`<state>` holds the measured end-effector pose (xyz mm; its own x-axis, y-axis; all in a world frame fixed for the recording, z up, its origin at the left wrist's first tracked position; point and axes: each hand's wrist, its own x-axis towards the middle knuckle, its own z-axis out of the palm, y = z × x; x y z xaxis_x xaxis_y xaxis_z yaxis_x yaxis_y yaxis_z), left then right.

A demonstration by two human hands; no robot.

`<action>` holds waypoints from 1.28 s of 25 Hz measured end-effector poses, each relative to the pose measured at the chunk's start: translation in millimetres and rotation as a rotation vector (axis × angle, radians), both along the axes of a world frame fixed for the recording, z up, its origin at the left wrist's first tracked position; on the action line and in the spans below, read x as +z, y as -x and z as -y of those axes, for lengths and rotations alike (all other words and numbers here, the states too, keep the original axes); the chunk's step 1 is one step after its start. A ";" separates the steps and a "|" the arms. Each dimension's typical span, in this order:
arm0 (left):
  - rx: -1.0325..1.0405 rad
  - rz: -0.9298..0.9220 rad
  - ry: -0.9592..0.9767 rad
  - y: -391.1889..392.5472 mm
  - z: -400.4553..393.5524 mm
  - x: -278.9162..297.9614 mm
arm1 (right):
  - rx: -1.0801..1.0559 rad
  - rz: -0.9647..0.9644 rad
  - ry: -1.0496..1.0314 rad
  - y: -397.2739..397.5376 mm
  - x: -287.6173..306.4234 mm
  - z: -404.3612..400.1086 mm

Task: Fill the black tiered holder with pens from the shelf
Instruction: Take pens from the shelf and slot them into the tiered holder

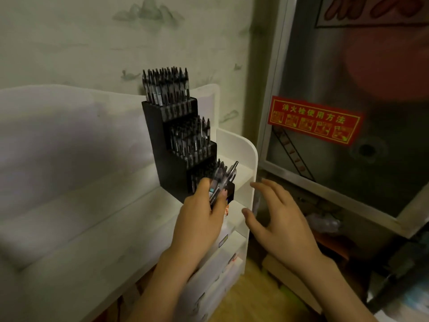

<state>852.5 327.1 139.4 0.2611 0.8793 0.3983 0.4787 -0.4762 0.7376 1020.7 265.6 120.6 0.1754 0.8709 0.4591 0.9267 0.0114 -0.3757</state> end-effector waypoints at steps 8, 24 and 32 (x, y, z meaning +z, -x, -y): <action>0.065 -0.071 0.112 -40.8 -64.3 -16.7 | 0.352 -0.680 -0.041 -20.3 15.3 -98.0; 0.512 -0.028 0.176 -59.5 -104.3 -25.8 | 0.515 -0.856 -0.012 -90.0 26.8 -201.6; 0.576 -0.057 0.169 -55.0 -106.5 -29.3 | 0.642 -0.620 0.024 -63.6 -41.9 -225.6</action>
